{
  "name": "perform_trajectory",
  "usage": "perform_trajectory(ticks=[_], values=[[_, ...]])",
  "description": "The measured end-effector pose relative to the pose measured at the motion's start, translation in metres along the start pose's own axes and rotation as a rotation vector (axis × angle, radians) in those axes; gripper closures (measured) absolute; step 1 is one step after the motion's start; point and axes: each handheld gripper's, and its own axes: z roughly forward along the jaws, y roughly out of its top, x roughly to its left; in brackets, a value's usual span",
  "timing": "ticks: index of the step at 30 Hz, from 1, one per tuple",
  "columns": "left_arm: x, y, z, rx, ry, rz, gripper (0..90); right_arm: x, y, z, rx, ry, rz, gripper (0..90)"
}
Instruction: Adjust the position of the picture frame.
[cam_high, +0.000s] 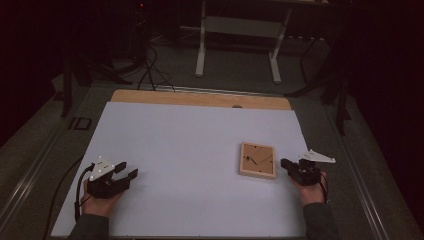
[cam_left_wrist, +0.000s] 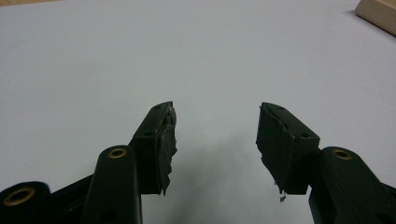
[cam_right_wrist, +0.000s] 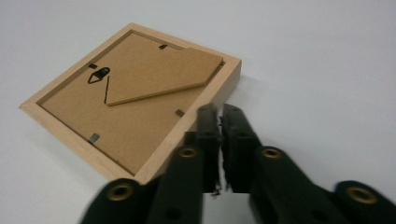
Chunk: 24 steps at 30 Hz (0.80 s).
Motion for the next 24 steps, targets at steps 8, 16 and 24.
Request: perform_trajectory(ticks=[8, 16, 24], values=[[0.000, 0.000, -0.001, -0.005, 0.001, -0.003, 47.2, 0.000, 0.006, 0.012, 0.008, -0.008, -0.005, 89.6], [0.001, 0.000, -0.002, -0.008, 0.004, -0.003, 47.2, -0.002, 0.011, 0.019, 0.018, -0.010, 0.007, 89.6], [0.001, 0.000, -0.002, -0.012, 0.005, -0.006, 47.2, -0.001, 0.007, 0.027, 0.041, 0.012, 0.013, 89.7]])
